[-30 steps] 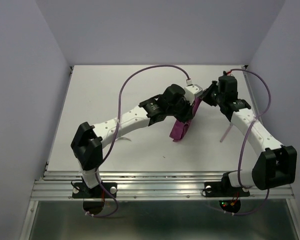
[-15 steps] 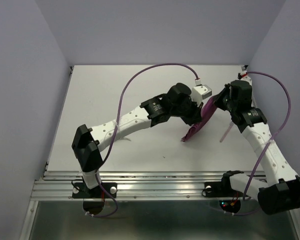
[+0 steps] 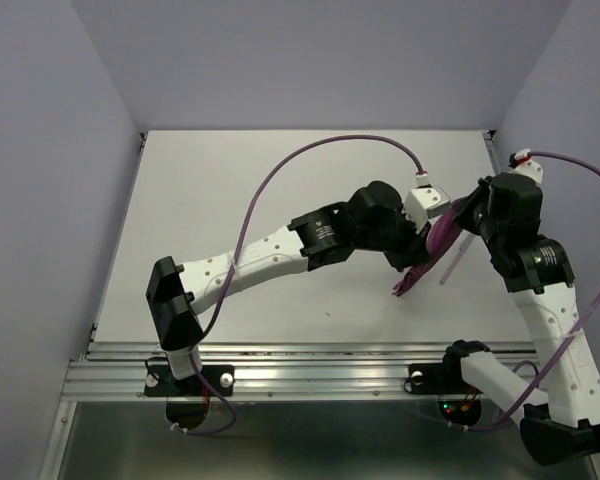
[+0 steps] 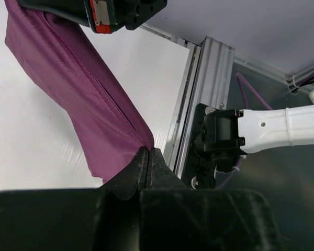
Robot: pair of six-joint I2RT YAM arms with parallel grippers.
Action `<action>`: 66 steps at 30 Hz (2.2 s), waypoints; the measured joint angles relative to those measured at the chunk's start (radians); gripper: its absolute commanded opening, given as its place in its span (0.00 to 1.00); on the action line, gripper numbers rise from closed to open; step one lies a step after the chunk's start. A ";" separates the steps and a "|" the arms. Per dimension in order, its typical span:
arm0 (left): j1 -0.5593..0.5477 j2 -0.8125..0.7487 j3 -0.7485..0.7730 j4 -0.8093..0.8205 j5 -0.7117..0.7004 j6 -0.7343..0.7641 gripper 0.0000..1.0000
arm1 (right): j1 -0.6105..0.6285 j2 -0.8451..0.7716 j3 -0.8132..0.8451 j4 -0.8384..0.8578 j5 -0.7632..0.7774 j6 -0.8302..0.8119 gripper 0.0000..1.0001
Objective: Fold the napkin into a case and place the utensils inside
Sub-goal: Turn over the upper triangle folded napkin at the center of the board.
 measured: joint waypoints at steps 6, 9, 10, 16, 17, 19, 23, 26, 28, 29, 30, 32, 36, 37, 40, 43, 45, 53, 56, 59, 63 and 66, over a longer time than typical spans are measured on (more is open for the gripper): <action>-0.003 -0.014 -0.053 0.048 0.013 -0.011 0.00 | 0.000 0.026 0.002 -0.035 -0.012 -0.016 0.01; 0.008 -0.014 -0.093 0.080 0.018 -0.015 0.00 | 0.000 0.077 0.000 -0.030 -0.045 -0.019 0.01; 0.014 -0.015 -0.106 0.091 0.019 -0.018 0.00 | 0.000 0.104 -0.006 -0.016 -0.063 -0.020 0.01; 0.113 -0.025 -0.249 0.183 0.069 -0.051 0.00 | 0.000 0.274 -0.031 0.093 -0.153 -0.013 0.01; 0.150 -0.026 -0.290 0.203 0.080 -0.059 0.00 | 0.000 0.309 -0.034 0.124 -0.171 -0.010 0.01; 0.198 -0.026 -0.330 0.225 0.094 -0.068 0.00 | 0.000 0.386 -0.034 0.177 -0.212 0.001 0.01; 0.279 -0.026 -0.386 0.256 0.103 -0.077 0.00 | 0.002 0.552 -0.032 0.280 -0.292 0.023 0.01; 0.320 -0.019 -0.391 0.264 0.114 -0.076 0.00 | 0.008 0.647 -0.002 0.311 -0.334 0.041 0.01; 0.341 -0.013 -0.391 0.266 0.114 -0.072 0.00 | 0.012 0.694 0.030 0.334 -0.359 0.050 0.01; 0.347 -0.011 -0.391 0.263 0.113 -0.070 0.00 | 0.014 0.708 0.045 0.345 -0.371 0.053 0.01; 0.351 -0.009 -0.391 0.261 0.113 -0.066 0.00 | 0.014 0.716 0.058 0.349 -0.378 0.054 0.01; 0.356 -0.007 -0.385 0.255 0.112 -0.060 0.00 | 0.016 0.724 0.086 0.352 -0.388 0.060 0.01; 0.357 -0.005 -0.341 0.235 0.115 -0.049 0.00 | 0.016 0.706 0.112 0.359 -0.381 0.064 0.01; 0.357 -0.005 -0.332 0.231 0.119 -0.049 0.00 | 0.016 0.702 0.112 0.359 -0.373 0.064 0.01; 0.352 -0.011 -0.309 0.222 0.129 -0.049 0.00 | 0.016 0.637 0.112 0.357 -0.337 0.064 0.01; 0.338 -0.023 -0.297 0.213 0.127 -0.050 0.00 | 0.016 0.542 0.102 0.346 -0.306 0.062 0.01; 0.307 -0.034 -0.279 0.205 0.119 -0.050 0.00 | 0.016 0.446 0.077 0.336 -0.270 0.054 0.01; 0.094 -0.057 -0.169 0.190 0.072 -0.052 0.00 | 0.014 0.127 -0.003 0.204 -0.137 0.012 0.01; 0.057 -0.057 -0.166 0.174 0.072 -0.061 0.00 | 0.014 0.041 -0.019 0.114 -0.074 -0.008 0.01; 0.041 -0.057 -0.166 0.171 0.087 -0.073 0.00 | 0.014 0.000 -0.019 0.045 -0.033 -0.027 0.01; 0.036 -0.057 -0.178 0.189 0.117 -0.087 0.00 | 0.014 0.018 0.001 -0.025 -0.015 -0.062 0.01; 0.054 -0.058 -0.225 0.243 0.140 -0.093 0.00 | 0.014 0.112 0.027 -0.027 -0.075 -0.089 0.01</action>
